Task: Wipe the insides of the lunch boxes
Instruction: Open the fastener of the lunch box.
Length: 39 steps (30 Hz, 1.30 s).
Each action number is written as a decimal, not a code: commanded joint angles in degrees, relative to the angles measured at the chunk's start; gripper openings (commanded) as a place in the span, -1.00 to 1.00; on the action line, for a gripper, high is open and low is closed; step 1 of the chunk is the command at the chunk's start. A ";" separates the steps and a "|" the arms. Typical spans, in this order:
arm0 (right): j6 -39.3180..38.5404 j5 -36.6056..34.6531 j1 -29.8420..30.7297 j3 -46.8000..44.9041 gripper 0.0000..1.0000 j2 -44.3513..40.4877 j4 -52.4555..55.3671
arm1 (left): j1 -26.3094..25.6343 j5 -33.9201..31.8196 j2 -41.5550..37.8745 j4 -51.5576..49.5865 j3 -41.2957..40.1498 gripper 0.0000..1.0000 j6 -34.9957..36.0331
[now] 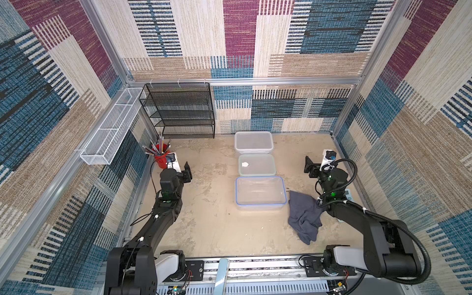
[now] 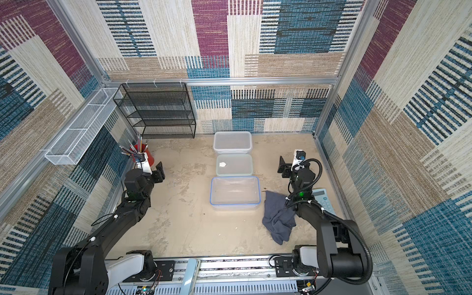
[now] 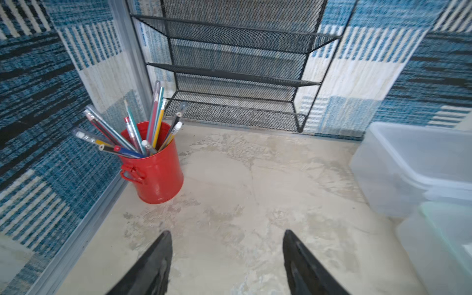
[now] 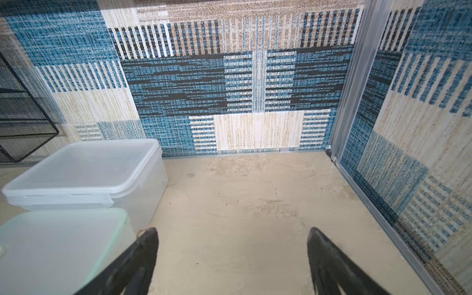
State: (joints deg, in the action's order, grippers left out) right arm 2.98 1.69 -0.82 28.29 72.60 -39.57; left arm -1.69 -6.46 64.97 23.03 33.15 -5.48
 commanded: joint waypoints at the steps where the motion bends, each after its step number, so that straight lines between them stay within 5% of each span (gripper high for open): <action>1: 8.35 5.26 -0.04 3.01 0.75 -3.86 14.15 | -1.62 5.50 -1.42 -9.89 3.63 0.36 -6.47; 5: 19.04 12.03 3.62 4.46 0.53 -7.24 18.81 | -7.97 9.78 -0.64 -13.87 6.60 0.33 -7.50; 22: 55.98 14.15 13.02 -13.21 0.67 -10.61 1.19 | -30.69 20.12 16.04 -18.71 22.38 0.26 -14.74; 29: 62.85 8.78 14.46 -20.95 0.73 -20.61 3.60 | -36.78 17.25 21.16 -24.27 24.33 0.22 -14.12; 39: 67.04 8.14 14.75 -24.83 0.78 -27.65 5.66 | -38.78 16.59 26.79 -25.71 25.29 0.19 -15.09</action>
State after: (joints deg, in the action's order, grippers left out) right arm 68.03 9.91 13.80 3.73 44.97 -33.08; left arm -40.23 10.63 90.96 -1.54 57.58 -19.73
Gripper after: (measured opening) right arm 0.888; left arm 0.595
